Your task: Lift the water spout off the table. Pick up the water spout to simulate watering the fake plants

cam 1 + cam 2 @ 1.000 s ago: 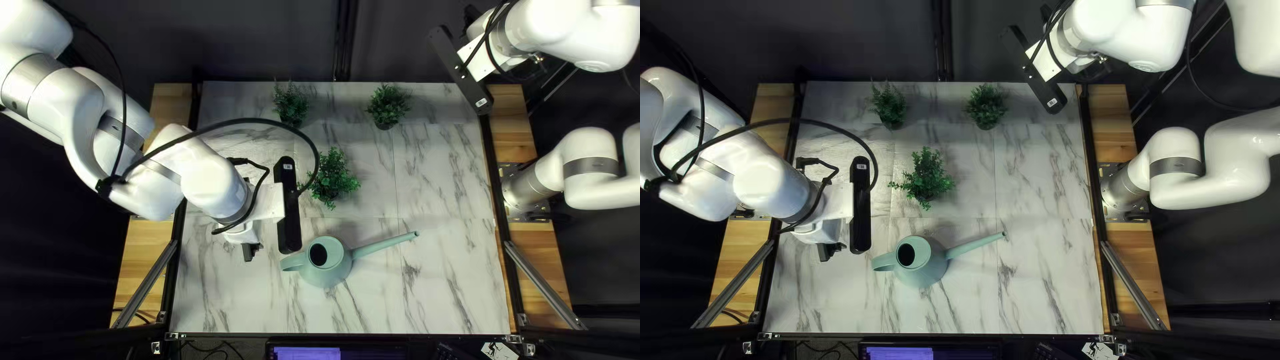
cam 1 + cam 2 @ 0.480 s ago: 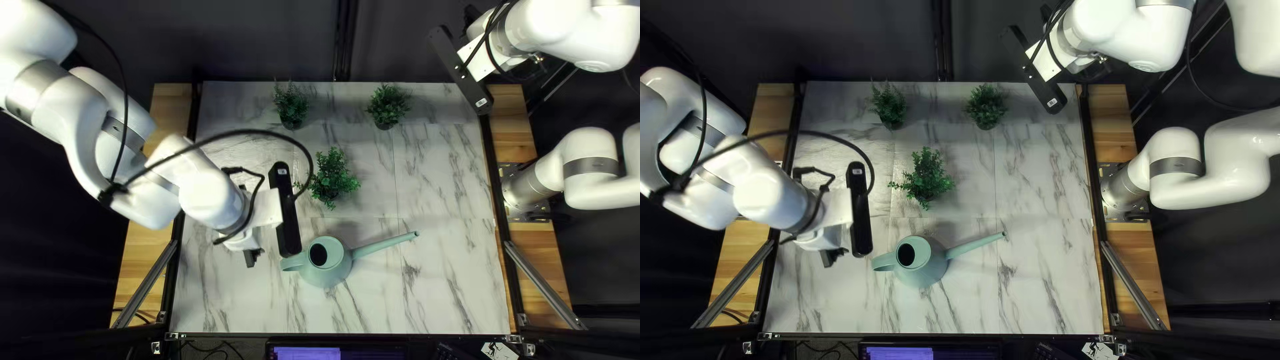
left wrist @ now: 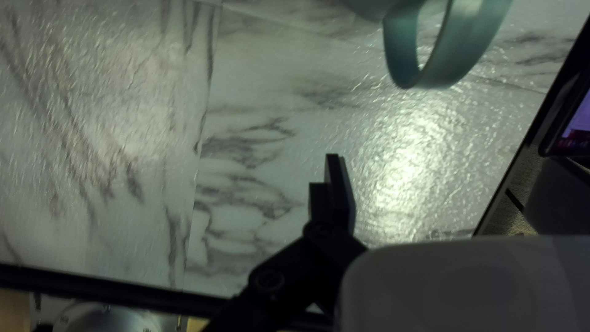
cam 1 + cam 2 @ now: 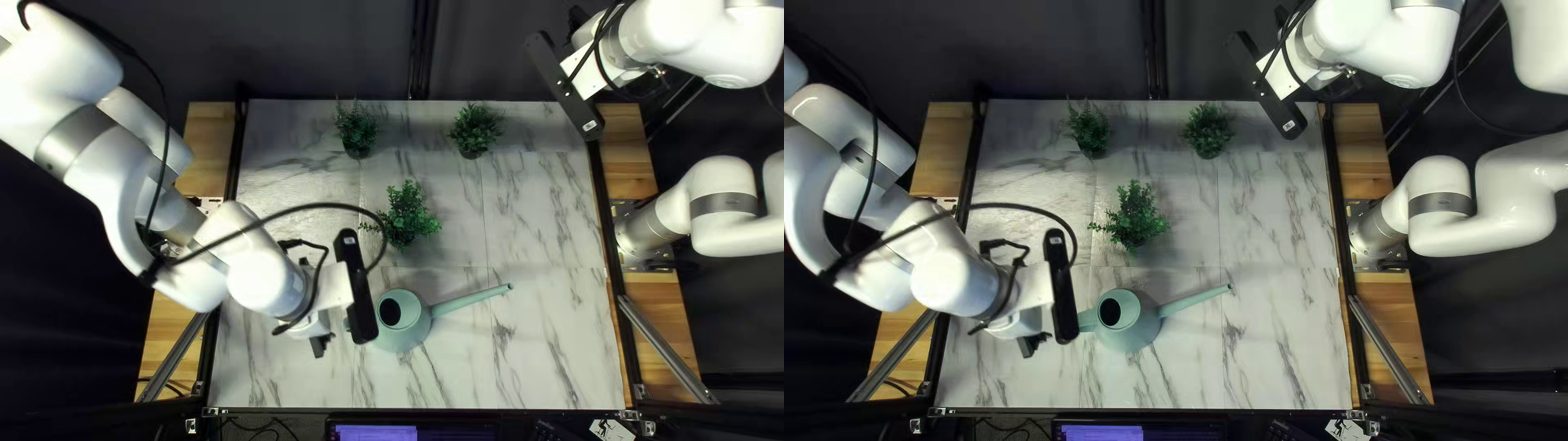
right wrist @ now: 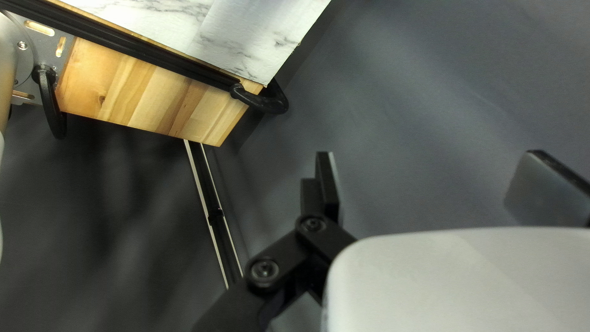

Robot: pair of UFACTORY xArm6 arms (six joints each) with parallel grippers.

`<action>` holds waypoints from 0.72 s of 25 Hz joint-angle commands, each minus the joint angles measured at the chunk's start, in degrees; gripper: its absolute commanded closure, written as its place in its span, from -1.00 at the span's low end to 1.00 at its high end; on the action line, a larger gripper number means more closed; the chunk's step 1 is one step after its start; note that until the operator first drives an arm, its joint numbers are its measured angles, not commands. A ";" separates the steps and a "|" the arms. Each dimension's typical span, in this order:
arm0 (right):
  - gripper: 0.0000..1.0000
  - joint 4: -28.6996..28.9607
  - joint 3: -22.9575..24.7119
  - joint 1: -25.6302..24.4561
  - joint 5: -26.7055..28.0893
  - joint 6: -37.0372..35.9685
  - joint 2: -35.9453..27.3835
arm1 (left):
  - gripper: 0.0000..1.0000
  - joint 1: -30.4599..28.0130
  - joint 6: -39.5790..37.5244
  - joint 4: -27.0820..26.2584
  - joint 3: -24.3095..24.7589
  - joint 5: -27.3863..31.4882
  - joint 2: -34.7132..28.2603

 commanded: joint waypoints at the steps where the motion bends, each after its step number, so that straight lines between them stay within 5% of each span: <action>1: -1.00 0.00 0.00 0.00 0.00 0.00 0.00 | -1.00 1.17 7.45 -1.17 -0.64 -8.09 5.15; 9: -1.00 0.00 0.00 0.00 0.00 0.00 0.00 | -1.00 -1.95 -2.31 6.20 -2.44 -10.43 9.98; 18: -1.00 0.00 0.00 0.00 0.00 0.00 0.00 | -1.00 -0.50 -4.59 8.54 -2.34 -7.98 9.07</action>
